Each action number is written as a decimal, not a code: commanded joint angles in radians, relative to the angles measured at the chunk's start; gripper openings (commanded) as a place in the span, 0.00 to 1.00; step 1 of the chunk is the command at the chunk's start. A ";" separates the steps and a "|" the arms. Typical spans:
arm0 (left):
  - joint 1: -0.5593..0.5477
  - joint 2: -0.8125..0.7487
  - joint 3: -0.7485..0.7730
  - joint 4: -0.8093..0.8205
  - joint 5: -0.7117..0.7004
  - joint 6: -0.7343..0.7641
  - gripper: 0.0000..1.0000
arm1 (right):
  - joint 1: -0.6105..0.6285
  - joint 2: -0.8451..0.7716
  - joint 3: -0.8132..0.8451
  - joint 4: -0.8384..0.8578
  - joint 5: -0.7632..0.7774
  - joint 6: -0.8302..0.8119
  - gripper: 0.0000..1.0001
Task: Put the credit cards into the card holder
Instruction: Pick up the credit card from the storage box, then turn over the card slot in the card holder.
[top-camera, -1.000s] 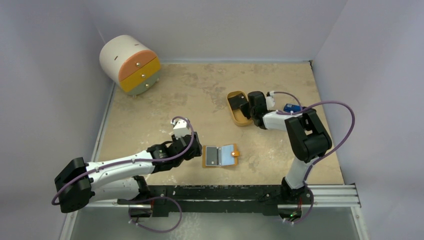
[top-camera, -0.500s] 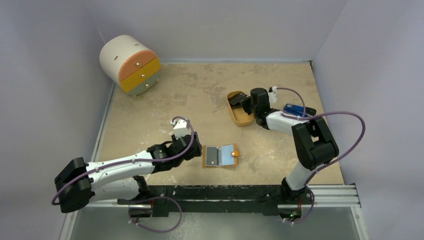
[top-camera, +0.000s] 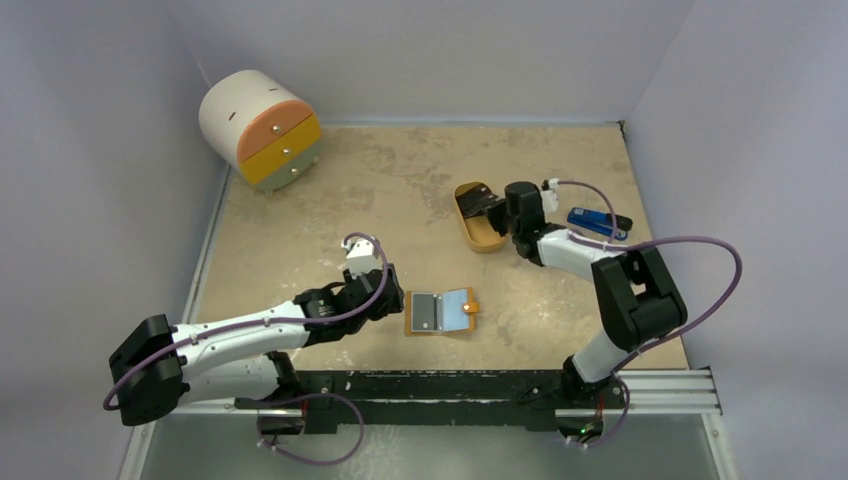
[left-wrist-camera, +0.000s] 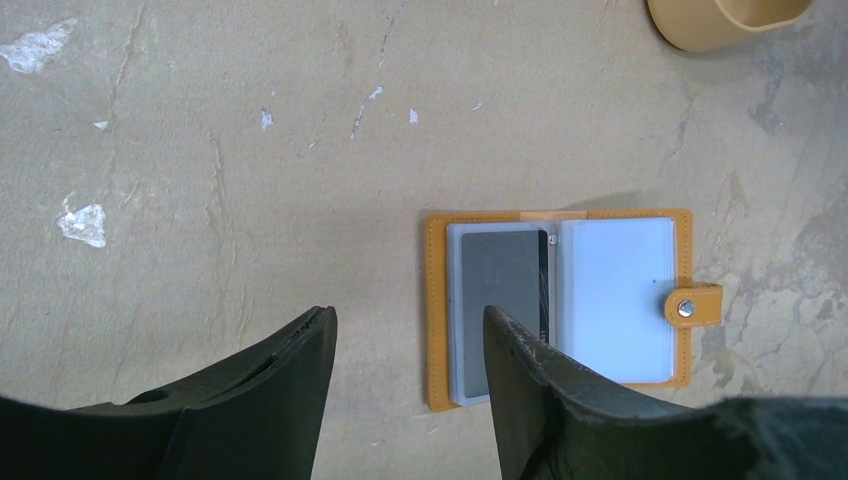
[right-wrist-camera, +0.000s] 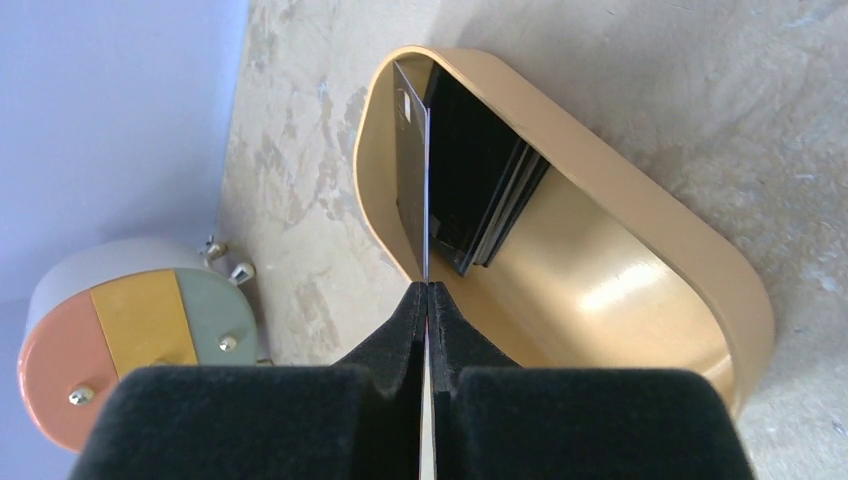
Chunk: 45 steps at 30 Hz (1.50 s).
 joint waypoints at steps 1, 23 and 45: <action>0.003 -0.005 -0.001 0.037 -0.012 -0.025 0.55 | -0.004 -0.057 -0.027 -0.001 0.029 -0.005 0.00; 0.004 -0.088 0.056 -0.066 -0.117 -0.049 0.53 | -0.007 -0.409 -0.083 -0.063 -0.101 -0.335 0.00; 0.004 -0.262 0.004 0.093 -0.040 0.064 0.52 | -0.004 -0.900 -0.122 -0.787 -0.980 -0.968 0.00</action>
